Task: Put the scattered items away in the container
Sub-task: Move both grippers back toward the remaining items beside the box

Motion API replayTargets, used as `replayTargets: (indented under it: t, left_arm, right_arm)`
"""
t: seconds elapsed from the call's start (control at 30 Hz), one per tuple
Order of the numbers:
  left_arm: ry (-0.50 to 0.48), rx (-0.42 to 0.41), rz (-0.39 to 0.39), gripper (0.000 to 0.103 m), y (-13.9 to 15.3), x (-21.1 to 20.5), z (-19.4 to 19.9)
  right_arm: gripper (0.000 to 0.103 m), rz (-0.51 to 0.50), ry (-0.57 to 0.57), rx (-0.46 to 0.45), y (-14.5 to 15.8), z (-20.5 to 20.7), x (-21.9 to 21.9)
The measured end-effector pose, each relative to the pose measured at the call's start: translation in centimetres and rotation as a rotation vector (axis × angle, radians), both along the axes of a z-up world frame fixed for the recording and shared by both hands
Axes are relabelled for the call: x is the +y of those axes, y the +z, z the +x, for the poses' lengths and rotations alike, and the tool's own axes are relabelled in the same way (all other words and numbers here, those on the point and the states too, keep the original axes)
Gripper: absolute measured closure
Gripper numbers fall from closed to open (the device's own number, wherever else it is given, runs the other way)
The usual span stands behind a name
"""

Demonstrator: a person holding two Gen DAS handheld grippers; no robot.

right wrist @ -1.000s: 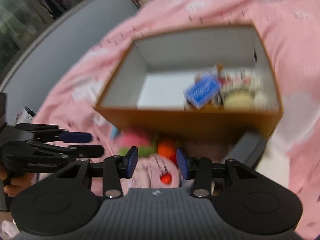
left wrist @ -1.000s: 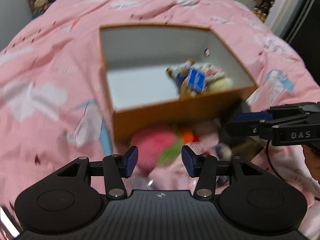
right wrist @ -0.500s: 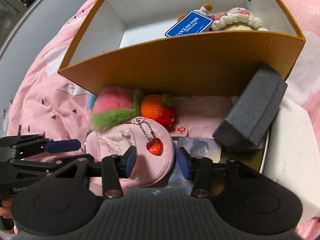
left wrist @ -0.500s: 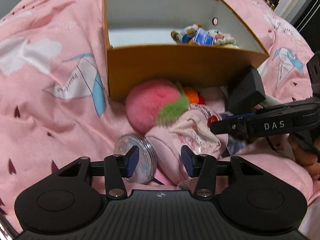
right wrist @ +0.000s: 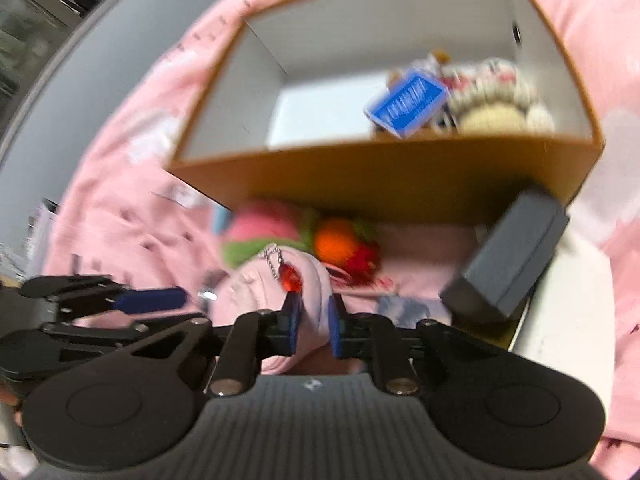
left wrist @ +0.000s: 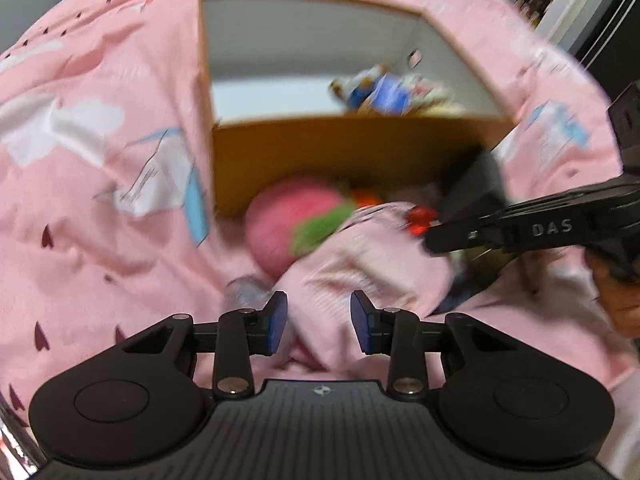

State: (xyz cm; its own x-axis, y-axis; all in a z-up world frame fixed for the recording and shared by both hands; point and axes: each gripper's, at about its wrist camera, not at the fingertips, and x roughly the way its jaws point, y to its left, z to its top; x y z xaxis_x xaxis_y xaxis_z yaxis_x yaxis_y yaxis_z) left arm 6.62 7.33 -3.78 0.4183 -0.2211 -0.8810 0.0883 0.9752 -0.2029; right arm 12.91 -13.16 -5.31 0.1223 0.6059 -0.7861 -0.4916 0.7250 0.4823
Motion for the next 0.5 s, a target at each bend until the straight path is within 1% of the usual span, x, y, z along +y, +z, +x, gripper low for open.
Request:
replayTargets:
  t: [0.03,0.07,0.1,0.13,0.2,0.23,0.3,0.4,0.5]
  left_arm:
    - [-0.006,-0.019,-0.017,0.063,0.4,-0.3,-0.1]
    - [-0.012,-0.038,-0.025,0.057,0.9,-0.6,-0.3]
    - [-0.020,-0.059,-0.025,0.053,1.3,-1.0,-0.5]
    - [-0.034,-0.081,-0.018,0.051,1.8,-1.5,-0.7]
    - [-0.057,-0.108,0.008,0.050,2.5,-2.2,-1.1]
    - [-0.063,-0.117,0.022,0.047,2.7,-2.5,-1.3]
    - [-0.063,-0.116,0.031,0.046,2.6,-2.8,-1.4]
    - [-0.048,-0.087,0.022,0.046,1.8,-3.0,-1.3]
    - [-0.044,-0.084,0.037,0.046,1.7,-3.5,-1.7]
  right_arm:
    - [0.087,0.018,0.005,-0.016,0.7,-0.2,0.0]
    - [0.090,0.032,0.011,-0.028,1.2,-0.5,0.2]
    - [0.096,0.046,0.017,-0.036,1.7,-0.7,0.3]
    - [0.096,0.061,0.029,-0.038,2.2,-0.9,0.4]
    - [0.096,0.089,0.062,-0.030,2.9,-1.2,0.7]
    - [0.096,0.090,0.073,-0.036,2.9,-1.5,1.1]
    - [0.096,0.092,0.083,-0.049,2.9,-1.7,1.5]
    - [0.096,0.120,0.069,-0.016,2.4,-1.6,1.5]
    - [0.096,0.160,0.090,0.003,2.7,-2.2,1.6]
